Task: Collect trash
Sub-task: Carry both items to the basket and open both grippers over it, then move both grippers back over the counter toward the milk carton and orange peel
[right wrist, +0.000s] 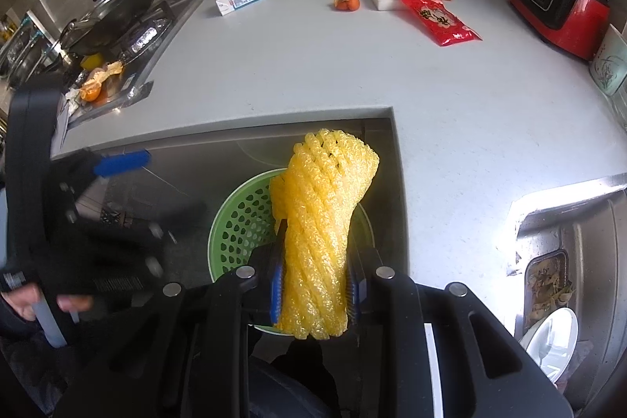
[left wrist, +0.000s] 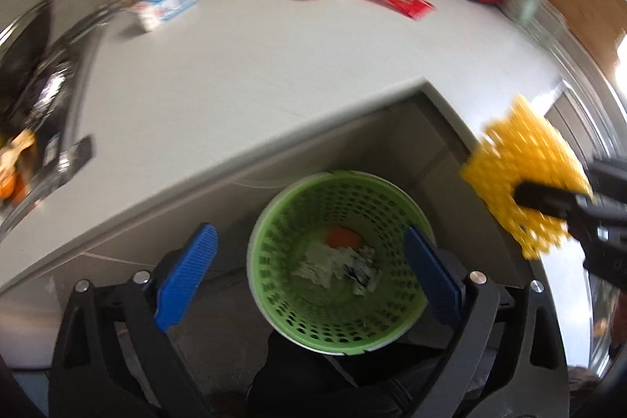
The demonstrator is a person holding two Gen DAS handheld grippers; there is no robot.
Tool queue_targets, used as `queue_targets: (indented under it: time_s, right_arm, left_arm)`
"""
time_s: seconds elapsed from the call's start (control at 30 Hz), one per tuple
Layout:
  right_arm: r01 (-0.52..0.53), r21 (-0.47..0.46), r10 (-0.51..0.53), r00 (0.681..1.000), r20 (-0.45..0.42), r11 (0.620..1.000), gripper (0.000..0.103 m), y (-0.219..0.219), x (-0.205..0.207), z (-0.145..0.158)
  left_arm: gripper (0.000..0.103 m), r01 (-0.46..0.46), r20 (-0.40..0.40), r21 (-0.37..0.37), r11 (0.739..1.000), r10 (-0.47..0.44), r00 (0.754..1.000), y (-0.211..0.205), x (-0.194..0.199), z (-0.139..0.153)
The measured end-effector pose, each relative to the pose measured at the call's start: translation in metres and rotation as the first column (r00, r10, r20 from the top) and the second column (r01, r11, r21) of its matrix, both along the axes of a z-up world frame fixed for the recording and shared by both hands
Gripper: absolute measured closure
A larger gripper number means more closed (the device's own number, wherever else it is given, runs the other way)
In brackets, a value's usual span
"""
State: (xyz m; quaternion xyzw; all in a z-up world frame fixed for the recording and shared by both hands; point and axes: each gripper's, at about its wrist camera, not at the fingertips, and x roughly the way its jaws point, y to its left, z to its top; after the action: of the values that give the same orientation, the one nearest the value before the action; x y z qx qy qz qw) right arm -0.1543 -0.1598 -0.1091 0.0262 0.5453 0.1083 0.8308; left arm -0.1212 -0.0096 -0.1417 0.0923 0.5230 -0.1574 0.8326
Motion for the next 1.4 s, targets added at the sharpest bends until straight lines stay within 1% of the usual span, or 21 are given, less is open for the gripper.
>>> queue_targets:
  time_s: [0.13,0.2,0.23,0.3,0.33,0.37,0.43,0.47,0.67,0.77,1.13,1.3,1.4]
  right_arm:
    - [-0.014,0.01,0.014,1.0,-0.001,1.0,0.077,0.008,0.002,0.0]
    - [-0.022,0.011,0.022,1.0,-0.001,1.0,0.075,0.014,0.003,-0.002]
    - [-0.027,0.012,0.027,1.0,-0.003,1.0,0.074,0.017,0.003,-0.003]
    - [-0.035,0.011,0.035,0.999,-0.004,0.999,0.065,0.024,0.005,-0.004]
    - [-0.037,0.01,0.037,0.999,-0.004,0.999,0.052,0.027,0.006,-0.005]
    - [-0.036,0.007,0.036,0.999,-0.003,0.999,0.035,0.03,0.007,-0.004]
    - [-0.025,-0.002,0.025,1.0,0.011,1.0,0.02,0.035,0.008,-0.002]
    - [-0.02,-0.002,0.02,1.0,0.014,1.0,0.016,0.036,0.01,-0.001]
    - [0.021,-0.011,-0.021,1.0,0.012,1.0,0.006,0.043,0.021,0.0]
    - [0.037,-0.018,-0.037,0.999,0.012,0.999,0.003,0.045,0.025,-0.001]
    - [0.126,-0.022,-0.126,0.992,-0.014,0.992,0.002,0.051,0.043,-0.009]
    - [0.177,-0.025,-0.178,0.984,-0.031,0.984,0.002,0.054,0.054,-0.012]
    - [0.203,-0.024,-0.204,0.978,-0.04,0.979,0.002,0.058,0.064,-0.013]
  left_arm:
    - [0.008,-0.094,0.041,0.007,0.996,0.094,0.995,0.03,0.012,0.012]
    - [0.008,-0.151,0.059,0.001,0.989,0.151,0.987,0.046,0.019,0.017]
    - [0.008,-0.174,0.065,-0.005,0.985,0.174,0.983,0.053,0.022,0.019]
    - [0.008,-0.214,0.061,-0.026,0.976,0.216,0.975,0.067,0.03,0.021]
    - [0.008,-0.233,0.06,-0.037,0.972,0.235,0.97,0.074,0.034,0.022]
    - [0.008,-0.243,0.059,-0.042,0.969,0.246,0.968,0.078,0.036,0.023]
    - [0.008,-0.256,0.055,-0.051,0.965,0.258,0.964,0.085,0.041,0.023]
    - [0.008,-0.258,0.051,-0.054,0.965,0.261,0.964,0.088,0.043,0.023]
    - [0.008,-0.235,0.055,-0.053,0.971,0.238,0.97,0.095,0.053,0.022]
    - [0.008,-0.216,0.057,-0.053,0.975,0.219,0.974,0.097,0.058,0.022]
    - [0.008,-0.116,0.082,-0.05,0.992,0.12,0.989,0.102,0.084,0.024]
    - [0.008,-0.059,0.104,-0.023,0.998,0.061,0.993,0.107,0.112,0.021]
    - [0.008,-0.027,0.116,-0.026,0.999,0.03,0.993,0.115,0.134,0.02]
